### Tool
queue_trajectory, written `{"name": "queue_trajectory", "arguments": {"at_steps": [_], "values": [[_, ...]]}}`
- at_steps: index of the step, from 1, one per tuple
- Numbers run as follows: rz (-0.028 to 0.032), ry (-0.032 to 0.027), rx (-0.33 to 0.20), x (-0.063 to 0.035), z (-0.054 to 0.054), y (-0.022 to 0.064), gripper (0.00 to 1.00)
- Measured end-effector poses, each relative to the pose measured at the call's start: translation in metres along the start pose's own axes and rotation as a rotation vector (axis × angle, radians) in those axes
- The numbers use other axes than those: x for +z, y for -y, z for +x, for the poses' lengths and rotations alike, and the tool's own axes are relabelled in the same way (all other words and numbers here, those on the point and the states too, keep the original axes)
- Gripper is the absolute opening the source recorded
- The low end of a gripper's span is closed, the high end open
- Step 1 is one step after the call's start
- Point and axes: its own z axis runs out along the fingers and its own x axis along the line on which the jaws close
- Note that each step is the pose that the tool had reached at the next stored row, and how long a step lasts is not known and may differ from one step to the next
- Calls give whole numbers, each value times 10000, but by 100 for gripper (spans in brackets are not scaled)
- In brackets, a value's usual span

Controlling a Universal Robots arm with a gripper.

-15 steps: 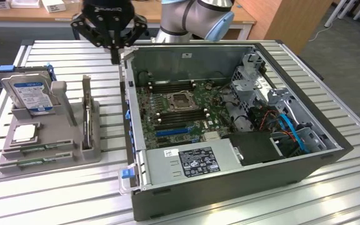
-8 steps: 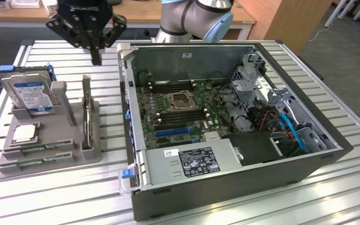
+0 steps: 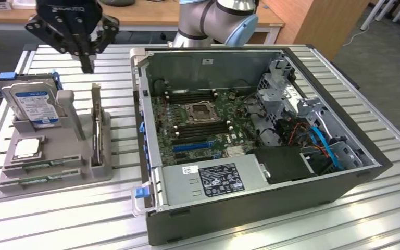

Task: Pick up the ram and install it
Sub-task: 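Reach for the ram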

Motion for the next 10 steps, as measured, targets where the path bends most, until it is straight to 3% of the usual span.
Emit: {"name": "queue_trajectory", "arguments": {"at_steps": [10], "values": [[1, 0, -2, -4, 346, 27, 11]]}}
